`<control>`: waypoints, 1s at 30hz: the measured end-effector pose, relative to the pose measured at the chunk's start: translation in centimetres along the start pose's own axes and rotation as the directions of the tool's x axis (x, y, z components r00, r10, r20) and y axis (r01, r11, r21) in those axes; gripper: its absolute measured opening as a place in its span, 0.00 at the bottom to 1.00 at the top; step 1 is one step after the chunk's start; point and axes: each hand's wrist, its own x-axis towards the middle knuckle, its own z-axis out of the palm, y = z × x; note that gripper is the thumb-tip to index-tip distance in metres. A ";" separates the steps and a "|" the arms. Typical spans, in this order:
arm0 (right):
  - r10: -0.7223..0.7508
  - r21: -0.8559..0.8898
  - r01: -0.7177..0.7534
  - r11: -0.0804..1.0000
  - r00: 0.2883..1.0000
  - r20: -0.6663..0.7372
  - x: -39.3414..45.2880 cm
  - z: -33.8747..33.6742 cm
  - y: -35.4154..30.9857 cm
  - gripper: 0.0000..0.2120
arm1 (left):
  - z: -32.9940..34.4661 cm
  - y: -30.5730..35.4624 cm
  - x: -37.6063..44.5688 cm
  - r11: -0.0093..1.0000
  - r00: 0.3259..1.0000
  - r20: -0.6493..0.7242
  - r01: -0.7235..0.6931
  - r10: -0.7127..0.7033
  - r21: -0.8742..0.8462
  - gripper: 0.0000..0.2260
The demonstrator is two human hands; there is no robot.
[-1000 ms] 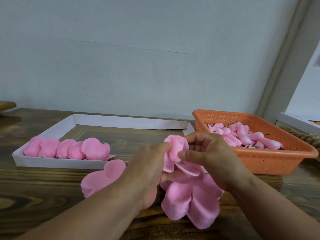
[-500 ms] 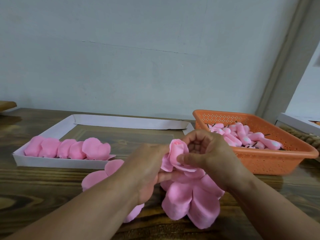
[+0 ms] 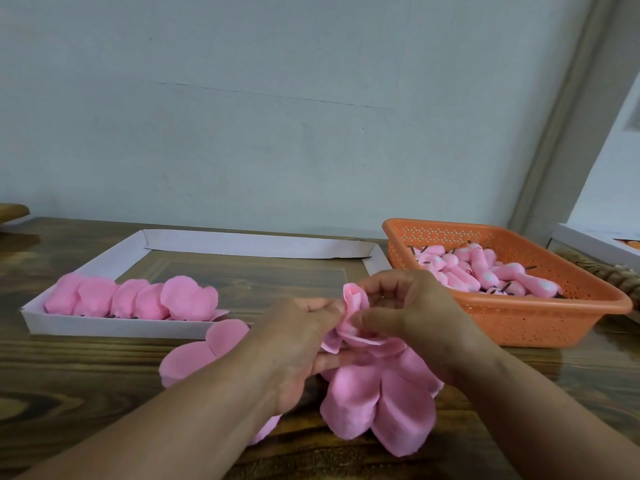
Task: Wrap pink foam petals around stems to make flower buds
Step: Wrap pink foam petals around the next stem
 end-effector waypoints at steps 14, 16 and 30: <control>-0.114 0.111 0.105 0.988 0.990 0.079 0.6 -1.2 0.6 0.06 | 0.0 0.6 -0.1 0.995 0.998 0.001 0.056 -0.056 0.077 0.10; -0.130 0.117 0.117 0.986 0.986 0.105 0.5 -1.2 0.5 0.07 | -0.1 0.8 -0.1 0.993 0.997 0.008 0.079 -0.080 0.088 0.10; -0.083 0.170 0.123 0.978 0.970 -0.229 0.9 0.1 1.3 0.11 | 0.1 0.5 0.3 1.000 1.000 -0.020 0.009 -0.009 -0.027 0.09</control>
